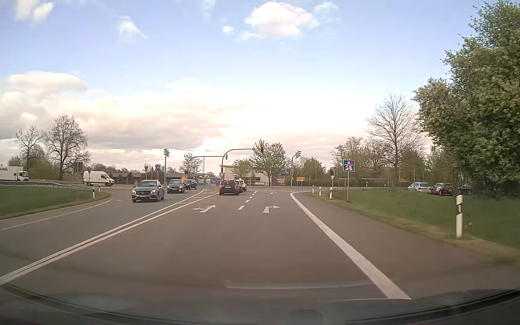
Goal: Follow the waypoints while adhering to traffic rules and regulations
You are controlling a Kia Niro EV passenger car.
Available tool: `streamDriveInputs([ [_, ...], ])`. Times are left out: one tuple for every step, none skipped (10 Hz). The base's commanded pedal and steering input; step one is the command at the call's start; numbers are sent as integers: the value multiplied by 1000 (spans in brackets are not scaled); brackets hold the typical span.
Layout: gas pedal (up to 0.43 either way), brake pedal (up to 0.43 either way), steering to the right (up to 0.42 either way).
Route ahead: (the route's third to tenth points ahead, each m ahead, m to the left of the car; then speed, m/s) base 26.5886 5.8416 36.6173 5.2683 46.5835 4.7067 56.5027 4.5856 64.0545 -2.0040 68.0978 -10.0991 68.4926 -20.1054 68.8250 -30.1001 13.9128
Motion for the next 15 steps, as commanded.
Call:
streamDriveInputs([
  [0, 159, -15],
  [0, 171, -10],
  [0, 171, -6],
  [0, 177, -6],
  [0, 183, -5],
  [0, 189, -5],
  [0, 189, -5],
  [0, 195, -4],
  [0, 207, -4],
  [0, 213, -1],
  [0, 213, 0],
  [0, 220, 0],
  [0, 226, 1],
  [0, 220, 3],
  [0, 189, 3],
])
